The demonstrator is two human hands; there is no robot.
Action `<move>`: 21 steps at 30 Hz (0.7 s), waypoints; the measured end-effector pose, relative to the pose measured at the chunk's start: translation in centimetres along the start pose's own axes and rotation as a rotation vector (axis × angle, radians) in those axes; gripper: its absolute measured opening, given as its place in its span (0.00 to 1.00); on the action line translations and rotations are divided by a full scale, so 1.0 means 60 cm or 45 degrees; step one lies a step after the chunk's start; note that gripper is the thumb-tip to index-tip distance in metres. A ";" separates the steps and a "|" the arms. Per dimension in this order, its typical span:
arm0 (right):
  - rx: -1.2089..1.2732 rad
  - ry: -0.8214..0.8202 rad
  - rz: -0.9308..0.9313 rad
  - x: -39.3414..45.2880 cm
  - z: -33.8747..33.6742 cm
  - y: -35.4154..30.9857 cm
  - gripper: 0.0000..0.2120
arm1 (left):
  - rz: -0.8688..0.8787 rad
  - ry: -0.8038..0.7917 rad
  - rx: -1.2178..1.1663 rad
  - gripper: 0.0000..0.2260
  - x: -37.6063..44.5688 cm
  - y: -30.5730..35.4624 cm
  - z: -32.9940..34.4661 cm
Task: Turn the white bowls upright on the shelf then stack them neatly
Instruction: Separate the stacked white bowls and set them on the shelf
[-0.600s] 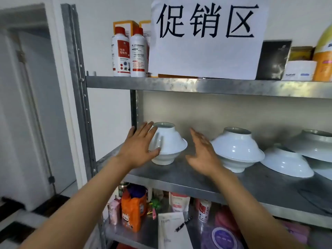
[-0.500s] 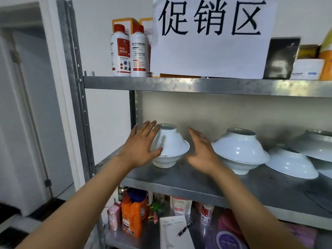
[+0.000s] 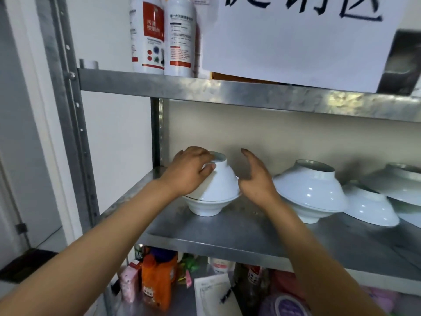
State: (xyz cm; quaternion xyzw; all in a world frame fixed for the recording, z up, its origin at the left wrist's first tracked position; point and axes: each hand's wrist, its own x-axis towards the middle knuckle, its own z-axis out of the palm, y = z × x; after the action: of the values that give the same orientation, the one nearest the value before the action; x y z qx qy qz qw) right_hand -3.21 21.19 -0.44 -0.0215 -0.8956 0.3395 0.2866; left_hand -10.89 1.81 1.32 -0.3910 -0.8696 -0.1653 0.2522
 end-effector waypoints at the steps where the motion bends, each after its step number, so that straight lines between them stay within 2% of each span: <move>1: -0.012 -0.009 -0.007 0.004 -0.001 0.004 0.35 | -0.003 0.000 -0.010 0.19 0.004 0.002 0.000; 7: -0.036 -0.035 -0.031 0.015 -0.013 0.019 0.35 | -0.095 -0.052 -0.129 0.11 0.013 0.020 -0.010; 16: 0.002 -0.004 -0.047 0.013 0.004 0.034 0.31 | -0.231 0.022 -0.217 0.13 0.014 0.032 0.005; 21: 0.037 0.004 -0.042 0.013 0.007 0.054 0.29 | -0.350 0.024 -0.310 0.08 0.028 0.030 0.005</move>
State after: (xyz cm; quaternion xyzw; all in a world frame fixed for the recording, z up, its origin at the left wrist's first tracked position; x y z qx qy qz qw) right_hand -4.57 23.62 -2.33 -0.0029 -0.8904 0.3477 0.2938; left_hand -10.53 4.10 2.18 -0.2946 -0.8860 -0.3059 0.1860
